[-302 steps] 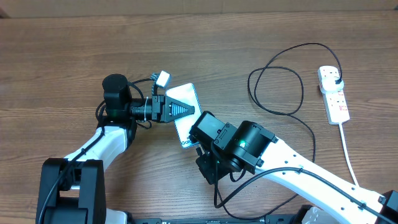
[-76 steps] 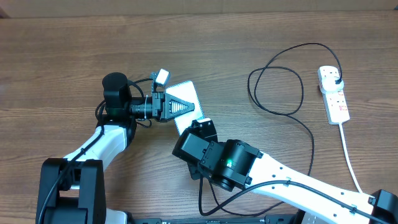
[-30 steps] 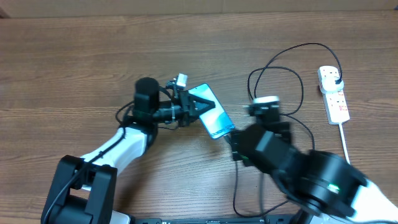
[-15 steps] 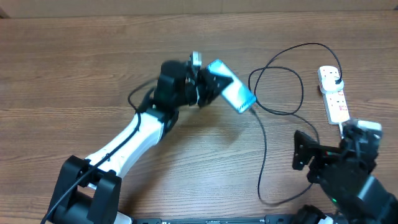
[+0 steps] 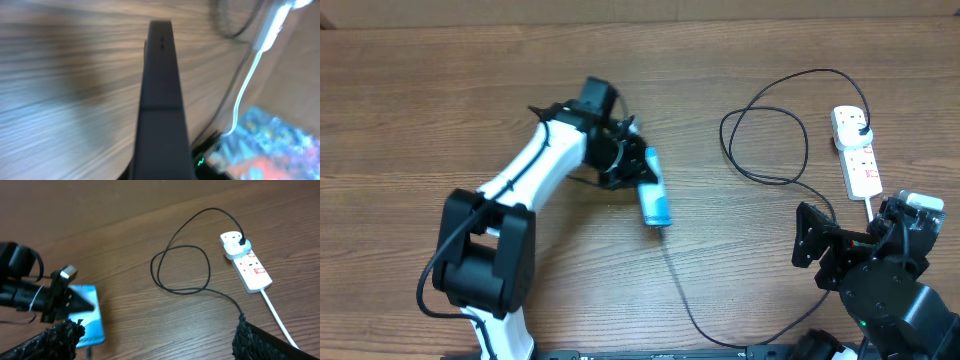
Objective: Plug charger to phone and switch on socket
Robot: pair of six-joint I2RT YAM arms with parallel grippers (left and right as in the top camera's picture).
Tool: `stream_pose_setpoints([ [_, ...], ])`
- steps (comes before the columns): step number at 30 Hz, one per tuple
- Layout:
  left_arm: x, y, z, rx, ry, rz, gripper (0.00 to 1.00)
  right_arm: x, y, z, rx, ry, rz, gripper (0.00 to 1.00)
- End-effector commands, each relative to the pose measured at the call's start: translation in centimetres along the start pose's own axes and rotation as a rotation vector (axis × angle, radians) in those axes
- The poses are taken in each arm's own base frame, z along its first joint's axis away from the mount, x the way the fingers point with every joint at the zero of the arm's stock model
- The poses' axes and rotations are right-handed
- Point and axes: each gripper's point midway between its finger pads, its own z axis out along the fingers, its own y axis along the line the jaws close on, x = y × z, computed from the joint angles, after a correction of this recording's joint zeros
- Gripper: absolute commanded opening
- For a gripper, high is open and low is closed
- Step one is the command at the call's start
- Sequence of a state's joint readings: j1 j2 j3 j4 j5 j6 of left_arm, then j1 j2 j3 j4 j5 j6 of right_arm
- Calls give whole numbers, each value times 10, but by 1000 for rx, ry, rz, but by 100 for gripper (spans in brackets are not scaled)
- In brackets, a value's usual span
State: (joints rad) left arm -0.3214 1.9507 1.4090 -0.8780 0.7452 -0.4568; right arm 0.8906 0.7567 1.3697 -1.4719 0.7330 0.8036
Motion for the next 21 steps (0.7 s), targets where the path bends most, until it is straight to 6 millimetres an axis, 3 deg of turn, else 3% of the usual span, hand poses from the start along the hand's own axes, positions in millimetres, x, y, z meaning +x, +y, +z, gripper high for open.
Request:
stream_pose_setpoints([
  [1, -10, 10, -22, 53, -4, 210, 4, -6, 1, -1, -3, -23, 26, 100],
  [8, -20, 40, -39, 48, -27, 408, 4, -13, 10, -1, -35, -51, 63, 100],
  [14, -22, 52, -26, 43, 3, 383, 4, -17, 17, 1, -47, -61, 76, 100],
  [21, -26, 83, 3, 22, 71, 317, 6, -15, 28, 11, -26, -43, 53, 100],
])
